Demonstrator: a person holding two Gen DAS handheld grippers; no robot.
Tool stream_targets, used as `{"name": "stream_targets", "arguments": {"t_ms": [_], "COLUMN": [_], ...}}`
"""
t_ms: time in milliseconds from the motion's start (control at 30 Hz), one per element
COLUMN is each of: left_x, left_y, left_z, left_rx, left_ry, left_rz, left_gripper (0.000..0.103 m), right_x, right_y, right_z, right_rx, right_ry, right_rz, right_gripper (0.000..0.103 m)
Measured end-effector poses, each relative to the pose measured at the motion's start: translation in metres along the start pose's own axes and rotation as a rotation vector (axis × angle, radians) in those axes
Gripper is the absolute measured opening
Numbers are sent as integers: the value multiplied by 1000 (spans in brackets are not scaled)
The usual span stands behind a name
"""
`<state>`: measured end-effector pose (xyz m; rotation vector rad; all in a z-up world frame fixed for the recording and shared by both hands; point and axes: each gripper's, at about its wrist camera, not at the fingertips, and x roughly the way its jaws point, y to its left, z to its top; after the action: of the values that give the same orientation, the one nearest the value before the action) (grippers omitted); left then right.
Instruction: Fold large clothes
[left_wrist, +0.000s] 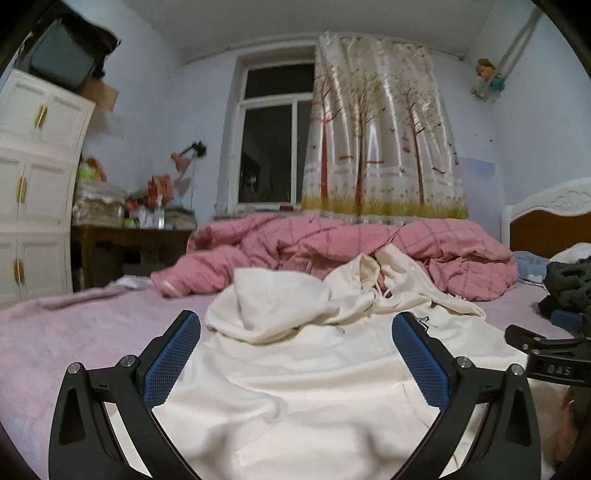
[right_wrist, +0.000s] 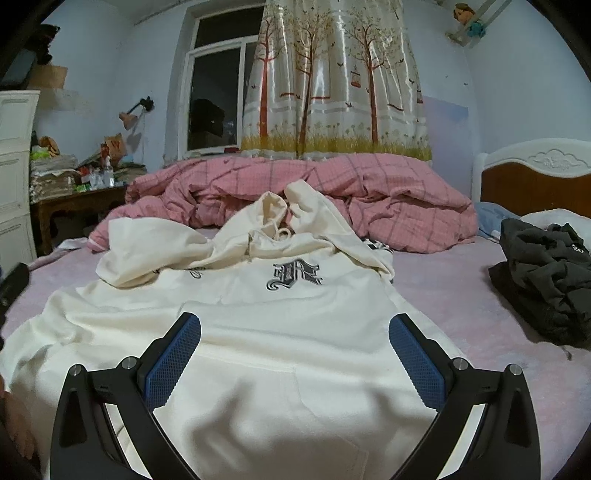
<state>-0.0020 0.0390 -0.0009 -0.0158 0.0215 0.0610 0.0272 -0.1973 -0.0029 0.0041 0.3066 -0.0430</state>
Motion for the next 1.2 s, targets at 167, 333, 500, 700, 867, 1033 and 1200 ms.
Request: {"name": "stream_targets", "arguments": {"t_ms": [167,333,500,700,867,1033,1200], "left_x": [2,4,2,2,0,-1,1], "left_y": [-6,0,3,4,-2,-1,-1], "left_z": [2,1,0,1,3,2,2], "left_rx": [28,2,-17,-14,11,13,3], "left_ry": [10,25,16,18,13,15,27], "left_rz": [8,12,8,11,15,16,19], "left_gripper": [103,103,103,103,103,103,103], "right_x": [-4,-6,-2,-6,-4,-4,-3], "right_y": [-1,0,-3,4,8,9,8], "right_z": [0,0,3,4,3,3,4], "right_rx": [10,3,11,-15,-37,-37,-33], "right_ry": [-12,-16,11,-7,-3,-2,-2], "right_rz": [-20,-36,-35,-60,-66,-66,-71], "right_gripper": [102,102,102,102,102,102,102]}}
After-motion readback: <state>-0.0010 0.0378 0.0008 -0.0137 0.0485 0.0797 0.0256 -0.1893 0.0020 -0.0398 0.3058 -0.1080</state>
